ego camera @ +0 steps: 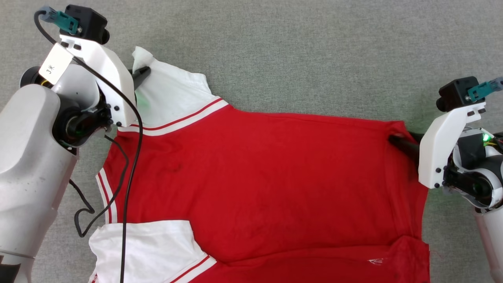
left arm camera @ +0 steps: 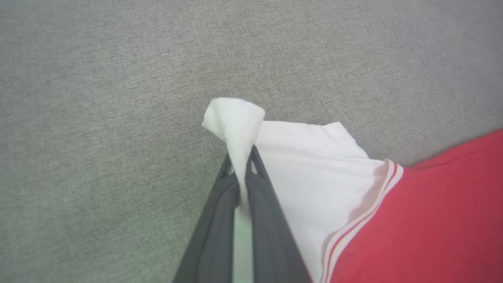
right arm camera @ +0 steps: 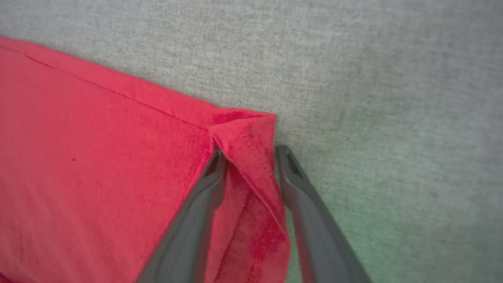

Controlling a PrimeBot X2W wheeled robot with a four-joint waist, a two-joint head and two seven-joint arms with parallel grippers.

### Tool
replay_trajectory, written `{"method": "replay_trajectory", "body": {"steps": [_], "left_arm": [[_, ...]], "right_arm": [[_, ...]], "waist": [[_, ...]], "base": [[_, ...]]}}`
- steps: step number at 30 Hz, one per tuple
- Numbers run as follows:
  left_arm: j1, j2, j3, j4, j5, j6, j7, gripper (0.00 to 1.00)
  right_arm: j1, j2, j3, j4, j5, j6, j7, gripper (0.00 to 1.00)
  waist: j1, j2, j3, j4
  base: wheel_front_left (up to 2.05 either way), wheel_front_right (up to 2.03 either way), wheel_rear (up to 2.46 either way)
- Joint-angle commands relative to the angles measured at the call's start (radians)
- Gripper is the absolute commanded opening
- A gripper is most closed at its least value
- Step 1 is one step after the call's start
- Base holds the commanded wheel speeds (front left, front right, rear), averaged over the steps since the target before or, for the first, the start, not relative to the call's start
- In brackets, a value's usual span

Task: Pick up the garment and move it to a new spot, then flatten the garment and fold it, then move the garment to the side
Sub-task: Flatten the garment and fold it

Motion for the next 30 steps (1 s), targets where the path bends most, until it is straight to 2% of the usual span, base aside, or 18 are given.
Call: {"method": "replay_trajectory", "body": {"steps": [1,8,18,24,30], "left_arm": [[0.009,-0.004,-0.001,-0.003,-0.002,-0.003,-0.01,0.0],[0.045,0.014,0.01,-0.015,-0.004,-0.008,-0.085,0.0],[0.261,0.054,0.041,-0.096,-0.053,0.006,-0.194,0.0],[0.467,0.082,0.067,-0.18,-0.107,0.043,-0.251,0.0],[0.71,0.093,0.082,-0.279,-0.154,0.11,-0.309,0.0]], "right_arm": [[0.043,0.023,0.032,0.046,-0.003,0.0,0.031,0.0],[-0.012,0.021,-0.043,-0.05,0.001,-0.001,-0.045,0.0],[0.142,0.034,-0.129,-0.112,-0.006,-0.001,-0.088,0.0],[0.287,0.058,-0.143,-0.14,0.001,-0.001,-0.108,0.0],[0.424,0.078,-0.152,-0.143,0.016,-0.001,-0.157,0.0]], "waist": [[0.0,0.0,0.0,0.002],[0.0,0.0,-0.044,0.002],[0.0,0.0,-0.197,0.02],[0.0,0.0,-0.283,0.039],[0.0,0.0,-0.342,0.053]], "base": [[0.0,0.0,0.0],[0.0,0.0,0.0],[0.0,0.0,0.0],[0.0,0.0,0.0],[0.0,0.0,0.0]]}}
